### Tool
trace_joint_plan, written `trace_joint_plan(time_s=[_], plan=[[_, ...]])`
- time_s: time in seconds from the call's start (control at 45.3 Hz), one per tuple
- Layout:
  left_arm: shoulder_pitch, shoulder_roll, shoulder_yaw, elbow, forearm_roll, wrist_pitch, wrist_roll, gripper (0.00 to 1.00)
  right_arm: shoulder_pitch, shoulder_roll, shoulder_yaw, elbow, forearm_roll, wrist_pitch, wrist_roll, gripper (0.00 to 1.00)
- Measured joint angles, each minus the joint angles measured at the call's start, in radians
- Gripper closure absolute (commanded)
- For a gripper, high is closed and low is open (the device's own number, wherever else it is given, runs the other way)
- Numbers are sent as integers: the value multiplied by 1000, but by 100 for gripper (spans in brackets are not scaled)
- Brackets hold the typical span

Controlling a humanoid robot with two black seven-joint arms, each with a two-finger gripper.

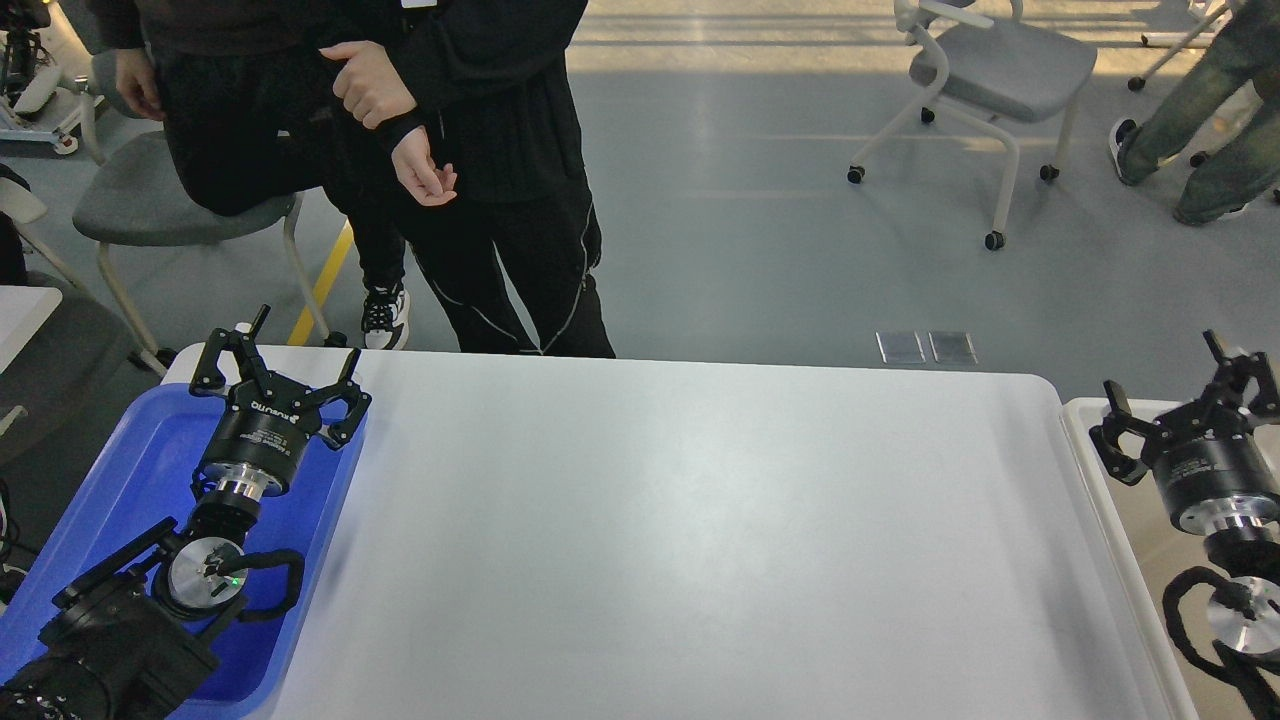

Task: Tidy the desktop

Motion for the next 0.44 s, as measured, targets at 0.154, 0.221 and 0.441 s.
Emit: trace_joint_plan(time_s=[0.154,0.221,0.441], plan=[[0,0,0,0,0,0,0,0,4,68,37,26,-33,0,-9,0],[0,0,0,0,0,0,0,0,12,94,47,31,-44,0,-11,0],[0,0,1,0,1,0,0,0,26,139,36,34,-61,2,-16,0]])
